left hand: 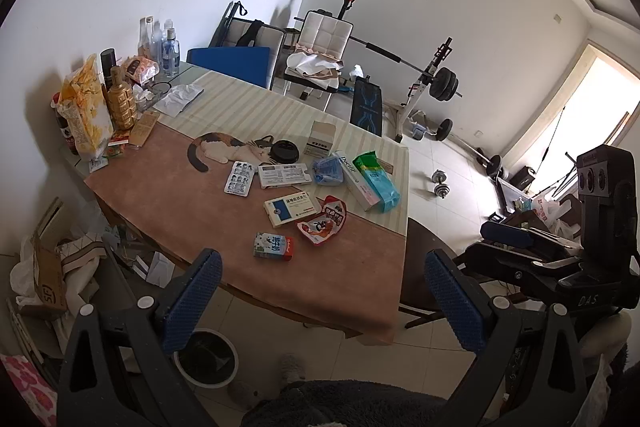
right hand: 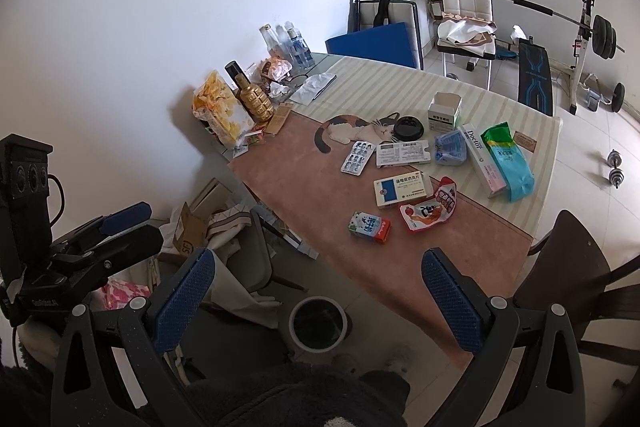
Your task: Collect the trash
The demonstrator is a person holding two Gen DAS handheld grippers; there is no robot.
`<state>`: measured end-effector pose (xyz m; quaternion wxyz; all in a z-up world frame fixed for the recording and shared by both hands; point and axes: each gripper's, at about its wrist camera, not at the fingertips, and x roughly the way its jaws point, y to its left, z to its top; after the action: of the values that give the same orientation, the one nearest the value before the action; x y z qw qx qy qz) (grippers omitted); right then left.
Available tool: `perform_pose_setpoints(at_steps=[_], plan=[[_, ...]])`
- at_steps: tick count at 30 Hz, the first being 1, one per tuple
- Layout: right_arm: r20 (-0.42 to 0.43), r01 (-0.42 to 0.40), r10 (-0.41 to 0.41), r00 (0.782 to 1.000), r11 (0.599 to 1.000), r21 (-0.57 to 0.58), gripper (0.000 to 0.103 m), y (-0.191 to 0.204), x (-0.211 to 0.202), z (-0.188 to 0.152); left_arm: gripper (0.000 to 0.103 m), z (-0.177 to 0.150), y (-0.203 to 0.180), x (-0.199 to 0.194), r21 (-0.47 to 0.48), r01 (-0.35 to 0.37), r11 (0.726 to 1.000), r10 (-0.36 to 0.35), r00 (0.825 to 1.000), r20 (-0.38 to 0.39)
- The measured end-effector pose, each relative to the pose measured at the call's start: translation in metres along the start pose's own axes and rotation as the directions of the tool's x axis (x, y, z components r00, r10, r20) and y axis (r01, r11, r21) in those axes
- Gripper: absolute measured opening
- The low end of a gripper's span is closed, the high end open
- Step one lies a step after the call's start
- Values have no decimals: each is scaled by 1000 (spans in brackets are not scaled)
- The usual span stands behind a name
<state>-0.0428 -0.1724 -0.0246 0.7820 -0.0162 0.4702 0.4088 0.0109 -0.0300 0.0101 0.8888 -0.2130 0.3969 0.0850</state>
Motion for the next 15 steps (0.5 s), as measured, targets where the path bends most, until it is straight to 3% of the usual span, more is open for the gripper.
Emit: perform_pose_setpoints(at_steps=[11,15], plan=[[4,-2,2,1000,1000,-6,103,2,-6,-5,103,0,1,0,0,2,1000,-2,1000,2],[5,-1,1,1000,1000,-4,103,3,-7,-5,103,-7,-16,-4,5,6,1000,-6,1000,2]])
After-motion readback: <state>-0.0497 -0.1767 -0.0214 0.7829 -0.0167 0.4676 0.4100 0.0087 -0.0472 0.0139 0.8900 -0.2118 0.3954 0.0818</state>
